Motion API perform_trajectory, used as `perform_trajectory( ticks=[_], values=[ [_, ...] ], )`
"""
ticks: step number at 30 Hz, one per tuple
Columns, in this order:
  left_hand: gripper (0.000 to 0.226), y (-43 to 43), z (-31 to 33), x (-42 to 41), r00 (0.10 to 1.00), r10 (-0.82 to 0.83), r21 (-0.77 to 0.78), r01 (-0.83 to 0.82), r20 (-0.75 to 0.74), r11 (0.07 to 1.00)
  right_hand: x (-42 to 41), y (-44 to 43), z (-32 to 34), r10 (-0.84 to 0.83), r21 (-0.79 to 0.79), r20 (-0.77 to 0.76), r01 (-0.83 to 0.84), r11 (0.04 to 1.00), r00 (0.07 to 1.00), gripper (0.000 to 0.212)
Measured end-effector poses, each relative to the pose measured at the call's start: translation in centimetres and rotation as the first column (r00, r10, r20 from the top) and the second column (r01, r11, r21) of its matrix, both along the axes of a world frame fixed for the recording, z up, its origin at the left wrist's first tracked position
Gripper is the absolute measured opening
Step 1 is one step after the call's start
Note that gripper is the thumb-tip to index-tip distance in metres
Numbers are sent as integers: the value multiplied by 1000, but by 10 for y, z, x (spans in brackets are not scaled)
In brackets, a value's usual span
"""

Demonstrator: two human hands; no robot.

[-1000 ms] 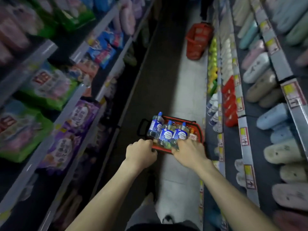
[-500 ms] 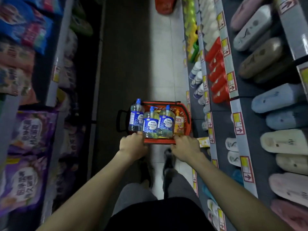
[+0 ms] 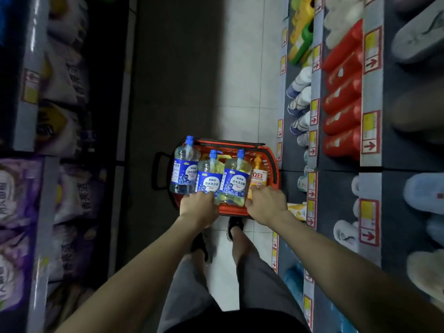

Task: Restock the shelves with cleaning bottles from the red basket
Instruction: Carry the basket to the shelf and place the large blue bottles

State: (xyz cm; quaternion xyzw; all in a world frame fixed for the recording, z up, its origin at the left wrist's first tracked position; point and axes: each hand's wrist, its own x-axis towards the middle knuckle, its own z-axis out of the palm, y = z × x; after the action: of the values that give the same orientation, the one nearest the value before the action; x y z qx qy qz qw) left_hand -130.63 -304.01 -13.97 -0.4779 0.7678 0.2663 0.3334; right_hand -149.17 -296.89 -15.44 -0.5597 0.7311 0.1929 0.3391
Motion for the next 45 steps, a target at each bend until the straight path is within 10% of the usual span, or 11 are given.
perform_trajectory(
  ticks=[12, 18, 26, 37, 45],
  values=[
    [39, -17, -152, -30, 973, 217, 138, -205, -78, 969, -13, -7, -154, -478, 249, 141, 436, 865, 867, 51],
    [56, -11, -194, -52, 882, 452, 168, -429, -131, 887, 4, -14, -191, -931, 402, 208, 841, 361, 300, 58],
    [54, 10, -219, -85, 474, 874, 253, -837, -104, 484, 15, -15, -226, -942, 497, 264, 866, -51, -207, 36],
    [70, -5, -239, -79, 536, 844, 306, -803, -2, 511, 10, -10, -243, -932, 524, 202, 837, -158, -302, 70],
    [80, 9, -236, -67, 435, 892, 419, -792, -120, 443, 2, -10, -248, -966, 472, 208, 881, -38, -154, 49]
  ],
)
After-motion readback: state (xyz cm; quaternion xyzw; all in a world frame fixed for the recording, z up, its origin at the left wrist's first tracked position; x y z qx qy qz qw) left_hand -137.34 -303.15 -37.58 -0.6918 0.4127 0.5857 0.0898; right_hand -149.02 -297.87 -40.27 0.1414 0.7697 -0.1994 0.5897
